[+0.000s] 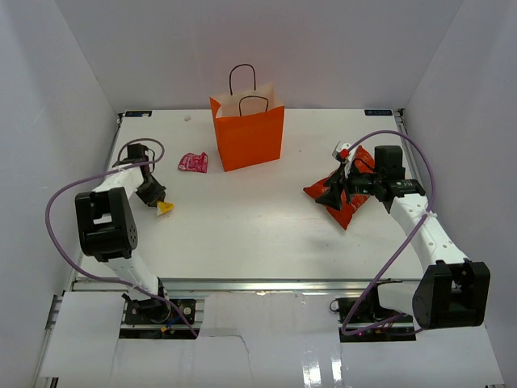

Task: Place the snacks into the paper bag

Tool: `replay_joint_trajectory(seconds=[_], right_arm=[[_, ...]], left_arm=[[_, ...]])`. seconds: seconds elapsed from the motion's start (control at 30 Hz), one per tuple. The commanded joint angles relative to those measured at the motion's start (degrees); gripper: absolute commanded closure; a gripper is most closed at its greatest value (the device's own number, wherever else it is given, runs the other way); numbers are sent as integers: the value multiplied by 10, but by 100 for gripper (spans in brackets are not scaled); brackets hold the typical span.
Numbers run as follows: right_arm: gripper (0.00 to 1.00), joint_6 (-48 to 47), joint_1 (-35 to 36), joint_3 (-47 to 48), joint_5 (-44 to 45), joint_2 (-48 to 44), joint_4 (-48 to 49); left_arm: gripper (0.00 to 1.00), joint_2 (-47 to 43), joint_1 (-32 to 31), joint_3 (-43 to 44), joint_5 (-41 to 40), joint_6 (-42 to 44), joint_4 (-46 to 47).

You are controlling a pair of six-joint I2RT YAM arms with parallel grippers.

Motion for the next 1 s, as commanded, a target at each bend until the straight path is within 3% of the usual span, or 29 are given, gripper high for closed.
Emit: replay_joint_trajectory(seconds=[0.0,0.27,0.4,0.63,0.8,0.97], right_arm=[[29,2,-1,11,-16,-9,-1],[29,1,-2,17,-18,-4,-2],[29,1,-2,20,-18,-2,-4],[29,-3,-2,23,-21,-10,-12],[29,-2,-2,17,-23,-25,-16],[29,-9,-2,17,-21,-33,-24]], left_arm=[[77,-74,1,13,103,17,51],[79,-223,-35,49,296,-16,193],[80,-235,-111,110,302,-30,261],[80,-103,-192,335,298,53,278],[79,-2,-223,422,296,102,306],[78,66,-246,490,234,138,305]])
